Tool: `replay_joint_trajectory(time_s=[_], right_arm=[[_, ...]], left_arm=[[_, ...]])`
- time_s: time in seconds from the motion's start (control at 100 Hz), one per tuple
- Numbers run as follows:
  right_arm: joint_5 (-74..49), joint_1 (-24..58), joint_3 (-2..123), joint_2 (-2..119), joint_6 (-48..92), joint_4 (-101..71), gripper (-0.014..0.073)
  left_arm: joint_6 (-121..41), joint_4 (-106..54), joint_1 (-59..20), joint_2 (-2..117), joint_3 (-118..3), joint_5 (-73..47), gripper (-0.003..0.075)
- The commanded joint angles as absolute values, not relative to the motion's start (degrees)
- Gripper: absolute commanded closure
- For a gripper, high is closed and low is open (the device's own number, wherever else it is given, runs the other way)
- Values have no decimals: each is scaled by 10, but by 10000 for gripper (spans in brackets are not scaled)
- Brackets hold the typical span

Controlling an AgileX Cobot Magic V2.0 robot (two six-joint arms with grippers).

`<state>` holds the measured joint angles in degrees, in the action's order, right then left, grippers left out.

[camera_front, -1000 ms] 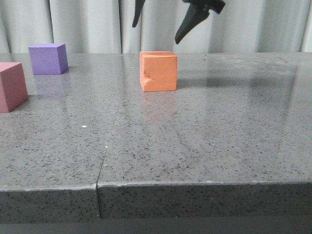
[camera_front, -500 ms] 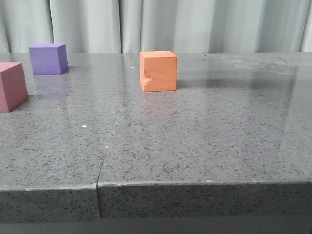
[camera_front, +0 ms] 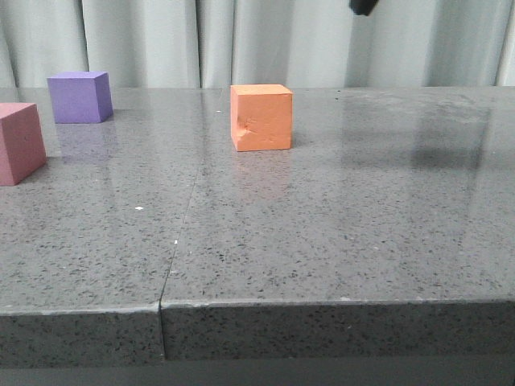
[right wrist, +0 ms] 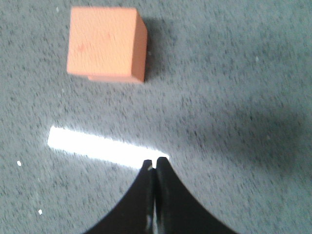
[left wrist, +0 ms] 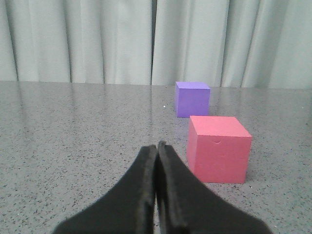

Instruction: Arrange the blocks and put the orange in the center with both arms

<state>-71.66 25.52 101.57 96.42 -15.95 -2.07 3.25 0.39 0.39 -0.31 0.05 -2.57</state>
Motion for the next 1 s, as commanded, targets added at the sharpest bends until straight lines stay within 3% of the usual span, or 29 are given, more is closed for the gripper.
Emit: replay_joint_trajectory(time_s=[0.0,0.99], right_arm=[[-710,254,992,907,-151,-12,653],[-366,254,476,480,-152,9,653]], left_arm=[[34,0,4,-19,24,21,741],[34,0,4,-19,24,21,741]])
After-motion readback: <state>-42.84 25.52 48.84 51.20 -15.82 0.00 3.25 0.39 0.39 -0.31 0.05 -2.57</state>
